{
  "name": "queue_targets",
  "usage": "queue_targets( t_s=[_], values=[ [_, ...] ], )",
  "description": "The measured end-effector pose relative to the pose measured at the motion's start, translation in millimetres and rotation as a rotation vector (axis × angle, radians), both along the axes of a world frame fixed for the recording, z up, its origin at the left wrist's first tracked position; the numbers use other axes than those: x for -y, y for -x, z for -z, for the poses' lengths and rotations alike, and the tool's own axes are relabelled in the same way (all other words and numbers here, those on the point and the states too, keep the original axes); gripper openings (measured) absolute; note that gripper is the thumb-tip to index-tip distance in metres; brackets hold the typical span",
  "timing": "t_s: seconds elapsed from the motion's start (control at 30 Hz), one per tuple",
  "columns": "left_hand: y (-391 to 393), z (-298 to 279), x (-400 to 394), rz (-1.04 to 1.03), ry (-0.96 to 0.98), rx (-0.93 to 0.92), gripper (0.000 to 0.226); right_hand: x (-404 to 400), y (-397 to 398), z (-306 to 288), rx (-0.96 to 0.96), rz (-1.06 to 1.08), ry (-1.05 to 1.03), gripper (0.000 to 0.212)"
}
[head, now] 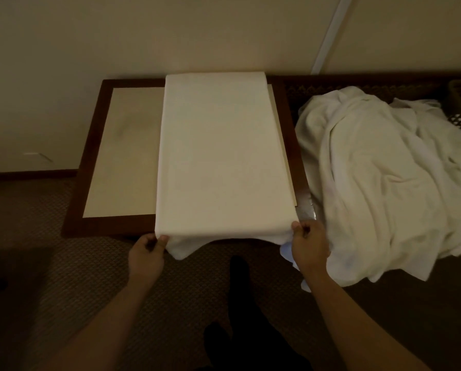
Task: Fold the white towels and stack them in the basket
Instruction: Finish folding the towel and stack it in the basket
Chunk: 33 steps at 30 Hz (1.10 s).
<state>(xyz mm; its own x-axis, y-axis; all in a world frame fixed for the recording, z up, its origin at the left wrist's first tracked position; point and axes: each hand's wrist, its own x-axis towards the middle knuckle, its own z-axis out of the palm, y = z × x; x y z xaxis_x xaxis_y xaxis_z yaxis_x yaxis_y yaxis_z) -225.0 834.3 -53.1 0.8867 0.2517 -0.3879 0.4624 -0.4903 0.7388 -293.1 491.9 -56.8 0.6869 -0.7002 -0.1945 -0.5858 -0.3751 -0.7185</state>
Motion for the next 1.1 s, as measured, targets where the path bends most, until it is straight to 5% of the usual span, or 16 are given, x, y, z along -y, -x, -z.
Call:
queue_targets(
  t_s=[0.17,0.27,0.53,0.73,0.9,1.1],
  values=[
    [3,12,-5,0.041,0.134,-0.109,0.03,-15,6,0,0.18,0.106,-0.391,0.018],
    [10,17,-1,0.078,0.186,-0.162,0.034,-15,12,7,0.198,-0.019,-0.571,0.038],
    [36,3,-1,0.097,0.141,-0.147,0.022,0,36,10,-0.019,-0.218,-0.432,0.026],
    [61,-13,-14,0.067,0.119,-0.037,0.024,-5,60,-6,0.014,-0.173,-0.371,0.058],
    [77,-41,-26,0.229,0.158,0.007,0.015,-5,76,-35,0.142,-0.229,-0.304,0.018],
    [73,-78,-42,0.212,0.286,-0.129,0.032,10,89,-59,0.124,-0.26,-0.638,0.044]
  ],
)
